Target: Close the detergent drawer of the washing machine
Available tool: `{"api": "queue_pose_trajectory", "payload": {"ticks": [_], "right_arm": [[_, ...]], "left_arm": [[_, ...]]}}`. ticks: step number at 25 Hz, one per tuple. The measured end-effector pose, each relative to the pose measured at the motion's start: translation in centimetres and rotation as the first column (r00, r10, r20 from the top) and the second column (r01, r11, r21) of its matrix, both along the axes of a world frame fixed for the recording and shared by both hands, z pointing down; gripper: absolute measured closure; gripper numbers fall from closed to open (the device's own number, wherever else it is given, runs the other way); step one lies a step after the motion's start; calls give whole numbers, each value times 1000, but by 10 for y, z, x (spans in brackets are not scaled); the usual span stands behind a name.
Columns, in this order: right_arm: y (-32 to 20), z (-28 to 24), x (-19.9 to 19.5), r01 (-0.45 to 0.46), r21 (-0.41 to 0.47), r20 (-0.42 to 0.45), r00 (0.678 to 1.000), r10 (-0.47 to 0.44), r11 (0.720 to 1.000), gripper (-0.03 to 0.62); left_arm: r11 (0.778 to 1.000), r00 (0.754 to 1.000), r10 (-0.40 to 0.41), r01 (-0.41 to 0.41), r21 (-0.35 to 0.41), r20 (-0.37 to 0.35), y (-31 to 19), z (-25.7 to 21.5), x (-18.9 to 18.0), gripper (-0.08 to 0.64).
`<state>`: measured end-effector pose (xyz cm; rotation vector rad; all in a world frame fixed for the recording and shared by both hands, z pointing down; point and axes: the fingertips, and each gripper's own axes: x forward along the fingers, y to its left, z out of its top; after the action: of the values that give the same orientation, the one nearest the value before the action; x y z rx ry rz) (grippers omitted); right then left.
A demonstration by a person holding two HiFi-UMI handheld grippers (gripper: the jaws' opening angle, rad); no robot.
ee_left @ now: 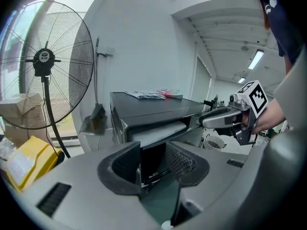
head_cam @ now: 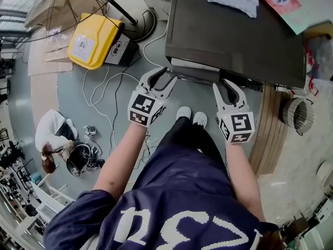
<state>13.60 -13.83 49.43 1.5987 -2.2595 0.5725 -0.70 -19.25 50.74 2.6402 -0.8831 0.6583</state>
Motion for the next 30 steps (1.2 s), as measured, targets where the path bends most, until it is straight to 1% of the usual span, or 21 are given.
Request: {"api": "queue_pose_trajectory", "payload": {"ticks": [3, 7, 12, 15, 19, 26, 30], "right_arm": [[-1, 0, 0, -24, -9, 7, 1000, 24, 1000, 466], [-1, -1, 0, -31, -7, 8, 999, 31, 1000, 466], [-12, -2, 6, -62, -11, 3, 998, 62, 998, 465], [-20, -1, 7, -64, -14, -7, 998, 64, 998, 465], [-25, -1, 8, -74, -3, -12, 997, 74, 997, 465], [-31, -2, 10, -97, 27, -58, 993, 99, 995, 463], [-29, -3, 9, -91, 45, -91, 991, 94, 995, 462]], "left_arm": [[1000, 1000, -6, 6, 1, -2, 0, 0, -1, 379], [1000, 1000, -21, 21, -4, 1, 0, 0, 0, 379], [997, 997, -77, 77, -2, 14, -12, -1, 2, 379], [996, 996, -89, 89, 4, 28, -19, -1, 4, 379], [994, 994, -107, 106, 14, 24, -25, -1, 4, 379], [990, 990, -144, 144, 10, 10, -31, 0, 6, 377], [988, 988, -155, 155, 9, 6, -30, 1, 4, 379]]}}
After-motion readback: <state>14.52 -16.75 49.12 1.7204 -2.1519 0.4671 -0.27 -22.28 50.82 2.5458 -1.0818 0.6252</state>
